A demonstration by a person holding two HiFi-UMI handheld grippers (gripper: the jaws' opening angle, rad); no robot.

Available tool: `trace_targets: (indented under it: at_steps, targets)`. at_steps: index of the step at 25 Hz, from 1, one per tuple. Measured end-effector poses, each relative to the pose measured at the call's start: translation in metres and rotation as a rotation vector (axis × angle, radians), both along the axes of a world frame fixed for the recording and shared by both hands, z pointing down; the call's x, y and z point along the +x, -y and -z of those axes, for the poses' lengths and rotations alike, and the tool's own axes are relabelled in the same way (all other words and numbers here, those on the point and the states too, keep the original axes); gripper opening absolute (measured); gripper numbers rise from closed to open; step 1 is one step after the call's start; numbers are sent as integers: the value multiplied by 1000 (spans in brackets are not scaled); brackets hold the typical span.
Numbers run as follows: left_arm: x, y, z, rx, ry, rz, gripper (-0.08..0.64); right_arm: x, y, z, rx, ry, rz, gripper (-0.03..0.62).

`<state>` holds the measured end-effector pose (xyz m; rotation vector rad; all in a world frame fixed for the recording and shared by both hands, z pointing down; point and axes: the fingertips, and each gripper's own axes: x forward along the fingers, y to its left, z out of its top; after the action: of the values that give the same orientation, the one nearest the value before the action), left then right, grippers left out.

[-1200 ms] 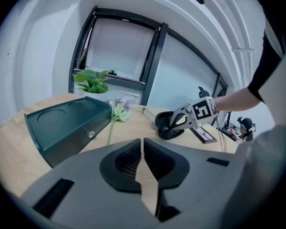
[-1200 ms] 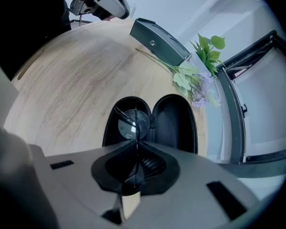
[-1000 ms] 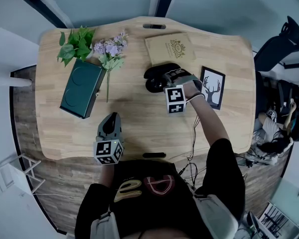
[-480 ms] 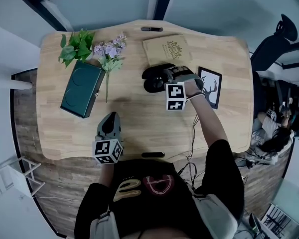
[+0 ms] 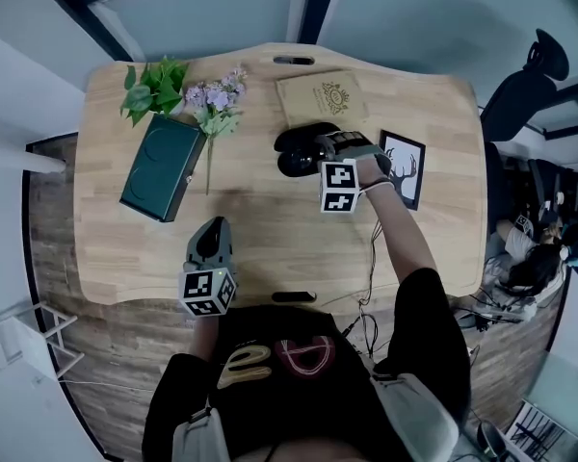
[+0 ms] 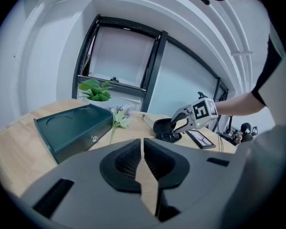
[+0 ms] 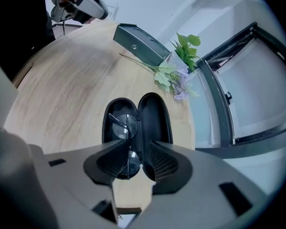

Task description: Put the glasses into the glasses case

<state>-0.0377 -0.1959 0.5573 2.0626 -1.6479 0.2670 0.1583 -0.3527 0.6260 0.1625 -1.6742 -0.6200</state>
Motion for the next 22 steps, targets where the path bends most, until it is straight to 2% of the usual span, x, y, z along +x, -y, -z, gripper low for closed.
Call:
trace_targets:
  at_steps: [6, 14, 17, 22]
  targets:
    - [-4, -6, 3, 3, 15, 10, 31, -2, -1, -4, 4, -7, 3, 165]
    - [-1, -7, 2, 0, 22, 1, 31, 3, -6, -9, -76, 29, -60, 262]
    - [2, -5, 5, 6, 25, -4, 32, 3, -13, -6, -132, 89, -107, 279]
    - [6, -2, 11, 26, 26, -16, 32, 9, -23, 16, -166, 271, -238, 302]
